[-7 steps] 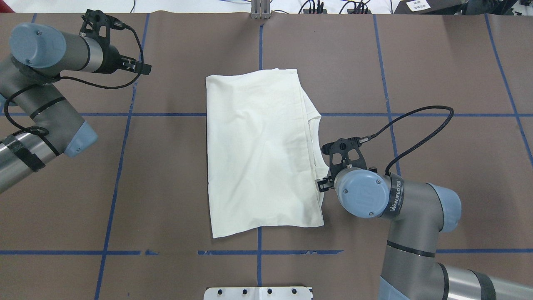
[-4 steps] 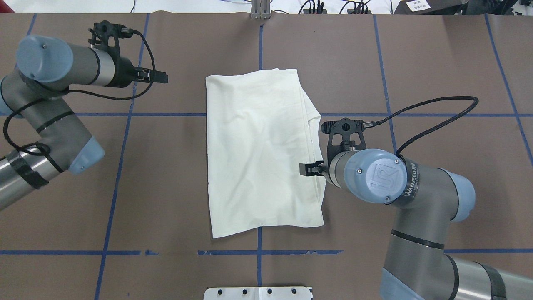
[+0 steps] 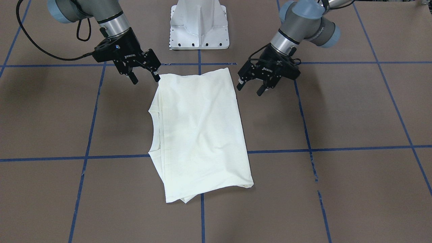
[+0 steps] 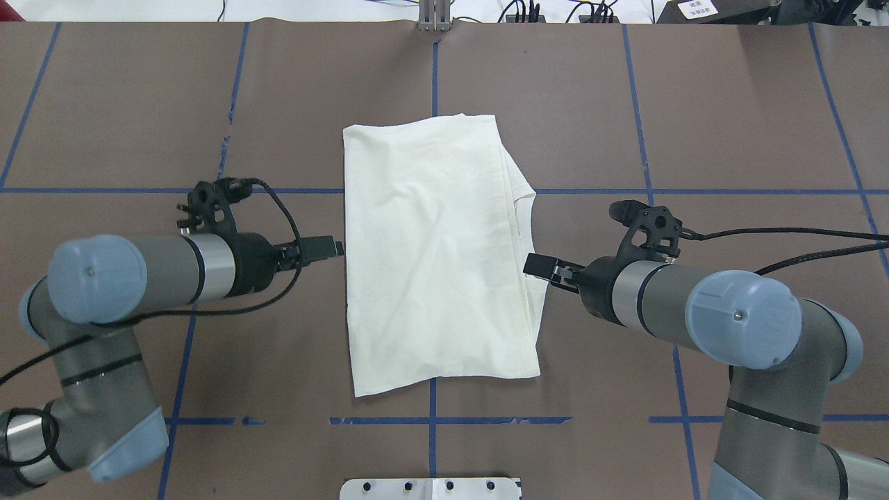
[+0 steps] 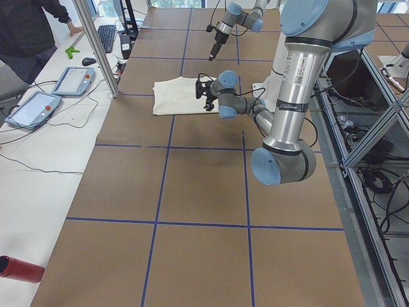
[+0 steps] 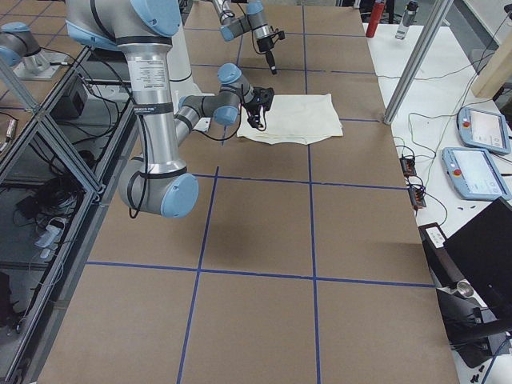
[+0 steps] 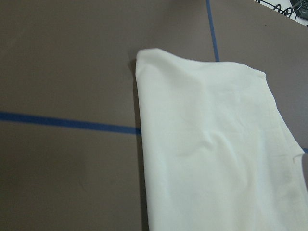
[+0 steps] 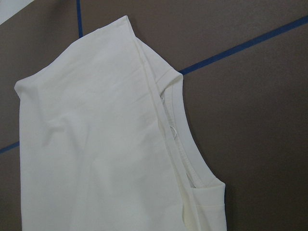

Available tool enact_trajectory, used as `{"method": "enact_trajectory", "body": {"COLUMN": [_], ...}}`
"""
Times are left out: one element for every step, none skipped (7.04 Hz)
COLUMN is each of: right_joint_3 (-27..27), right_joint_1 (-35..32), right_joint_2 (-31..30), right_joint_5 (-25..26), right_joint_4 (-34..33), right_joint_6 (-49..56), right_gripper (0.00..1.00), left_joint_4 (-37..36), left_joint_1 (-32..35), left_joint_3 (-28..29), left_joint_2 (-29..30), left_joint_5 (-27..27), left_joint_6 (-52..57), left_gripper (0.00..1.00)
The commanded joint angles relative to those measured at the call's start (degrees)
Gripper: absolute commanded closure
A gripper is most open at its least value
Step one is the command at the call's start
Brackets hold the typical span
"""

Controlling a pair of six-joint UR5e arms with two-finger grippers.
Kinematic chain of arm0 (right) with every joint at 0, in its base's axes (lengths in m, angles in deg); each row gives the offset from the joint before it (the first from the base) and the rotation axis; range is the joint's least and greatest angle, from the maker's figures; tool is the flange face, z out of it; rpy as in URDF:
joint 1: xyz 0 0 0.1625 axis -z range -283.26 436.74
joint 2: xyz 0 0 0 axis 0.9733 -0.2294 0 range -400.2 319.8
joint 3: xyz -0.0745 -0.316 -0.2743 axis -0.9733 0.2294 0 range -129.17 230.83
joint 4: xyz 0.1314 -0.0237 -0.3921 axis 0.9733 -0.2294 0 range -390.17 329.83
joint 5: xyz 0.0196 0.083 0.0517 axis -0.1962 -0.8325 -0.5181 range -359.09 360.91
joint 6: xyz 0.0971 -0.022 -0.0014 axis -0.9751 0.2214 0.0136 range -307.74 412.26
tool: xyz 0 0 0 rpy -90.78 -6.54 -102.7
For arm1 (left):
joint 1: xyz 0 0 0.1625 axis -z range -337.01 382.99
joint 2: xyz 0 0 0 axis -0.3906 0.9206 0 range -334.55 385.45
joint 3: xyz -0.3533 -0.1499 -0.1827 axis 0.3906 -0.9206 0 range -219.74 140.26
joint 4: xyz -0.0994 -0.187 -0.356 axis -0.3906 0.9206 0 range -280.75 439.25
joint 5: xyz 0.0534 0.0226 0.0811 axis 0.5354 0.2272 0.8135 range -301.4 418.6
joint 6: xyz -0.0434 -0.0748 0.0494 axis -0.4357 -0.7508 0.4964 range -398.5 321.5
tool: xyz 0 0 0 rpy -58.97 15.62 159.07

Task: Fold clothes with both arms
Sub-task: 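Bring both grippers to the sides of the folded shirt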

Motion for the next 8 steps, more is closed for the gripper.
{"method": "enact_trajectory", "body": {"right_joint_3": [-0.25, -0.25, -0.25, -0.16, -0.25, -0.16, -0.07, -0.07], "right_joint_1": [0.07, 0.07, 0.07, 0.07, 0.07, 0.07, 0.07, 0.07], "right_joint_2": [-0.60, -0.69, -0.69, -0.69, -0.69, -0.69, -0.69, -0.69], "right_joint_5": [0.75, 0.84, 0.92, 0.92, 0.92, 1.01, 1.19, 1.54], "right_joint_4": [0.94, 1.11, 1.11, 1.11, 1.11, 1.11, 1.11, 1.11], "right_joint_6": [-2.81, -2.90, -2.90, -2.99, -2.99, -2.99, -2.90, -2.90], "right_gripper": [0.00, 0.00, 0.00, 0.00, 0.00, 0.00, 0.00, 0.00], "left_joint_4": [-1.20, -2.33, -4.61, -6.28, -6.48, -8.04, -8.23, -8.23], "left_joint_1": [-6.52, -8.54, -10.82, -13.72, -14.53, -14.88, -16.71, -17.43], "left_joint_3": [-2.12, -2.12, -1.95, -1.51, -1.33, -1.24, -1.16, -0.63], "left_joint_2": [-0.68, -0.68, -0.33, -0.24, -0.33, -0.24, -0.07, -0.06], "left_joint_5": [6.75, 9.04, 10.71, 13.43, 13.80, 13.63, 13.72, 13.89], "left_joint_6": [-9.93, -13.53, -17.65, -20.83, -22.25, -22.35, -23.40, -24.37], "left_gripper": [0.04, 0.17, 0.23, 0.27, 0.33, 0.33, 0.33, 0.37]}}
